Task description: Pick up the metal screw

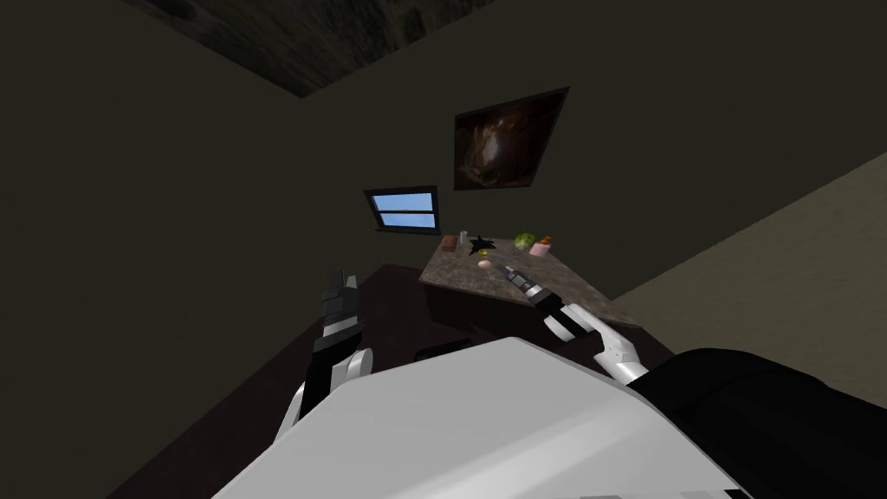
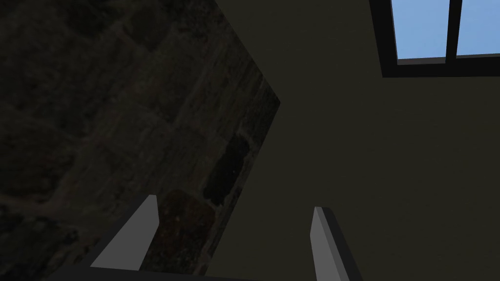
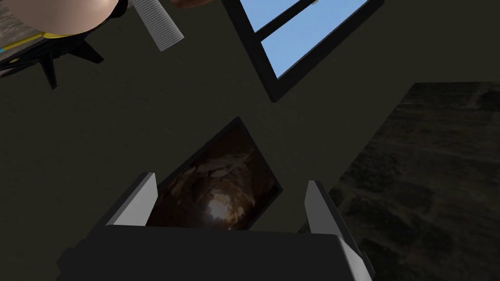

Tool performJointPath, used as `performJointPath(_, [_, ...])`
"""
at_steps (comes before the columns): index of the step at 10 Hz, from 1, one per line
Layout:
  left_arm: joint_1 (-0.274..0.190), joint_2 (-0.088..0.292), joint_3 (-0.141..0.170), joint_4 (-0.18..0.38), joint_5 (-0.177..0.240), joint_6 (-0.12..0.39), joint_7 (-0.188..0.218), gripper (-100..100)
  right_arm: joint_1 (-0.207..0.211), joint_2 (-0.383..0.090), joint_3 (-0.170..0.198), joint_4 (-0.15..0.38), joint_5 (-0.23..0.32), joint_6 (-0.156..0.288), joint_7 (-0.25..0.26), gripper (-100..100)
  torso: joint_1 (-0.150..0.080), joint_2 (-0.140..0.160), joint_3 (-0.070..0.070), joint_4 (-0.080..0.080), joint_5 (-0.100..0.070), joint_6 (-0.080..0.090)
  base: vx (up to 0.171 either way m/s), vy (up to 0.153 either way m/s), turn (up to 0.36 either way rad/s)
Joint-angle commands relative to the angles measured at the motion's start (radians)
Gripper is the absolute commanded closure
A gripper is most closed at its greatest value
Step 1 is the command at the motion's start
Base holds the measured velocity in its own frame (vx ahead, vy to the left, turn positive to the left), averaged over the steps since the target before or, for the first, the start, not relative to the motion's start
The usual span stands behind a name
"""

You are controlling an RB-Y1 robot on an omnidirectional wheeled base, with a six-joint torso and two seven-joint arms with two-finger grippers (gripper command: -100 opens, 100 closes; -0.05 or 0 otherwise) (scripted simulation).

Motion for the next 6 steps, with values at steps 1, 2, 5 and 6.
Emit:
performJointPath(1, [0.000,0.000,0.000,0.000,0.000,0.000,0.000,0,0.001,-0.035,0.000,0.020,0.011,-0.008,0.008,-100,0.000,0.000,0.000,0.000,0.000,0.000,0.009,-0.004,0.071])
performJointPath(2, [0.000,0.000,0.000,0.000,0.000,0.000,0.000,0,0.006,-0.073,0.002,0.056,0.034,-0.018,0.021,-100,0.000,0.000,0.000,0.000,0.000,0.001,0.010,0.003,0.149])
performJointPath(5, [0.000,0.000,0.000,0.000,0.000,0.000,0.000,0,0.012,-0.146,0.006,0.091,0.057,-0.030,0.034,-100,0.001,0.000,0.000,0.000,0.000,0.000,0.011,0.002,0.111])
performJointPath(6, [0.000,0.000,0.000,0.000,0.000,0.000,0.000,0,0.018,-0.181,0.013,0.127,0.080,-0.042,0.046,-100,0.001,0.000,0.000,0.000,0.000,0.001,0.013,0.010,0.157])
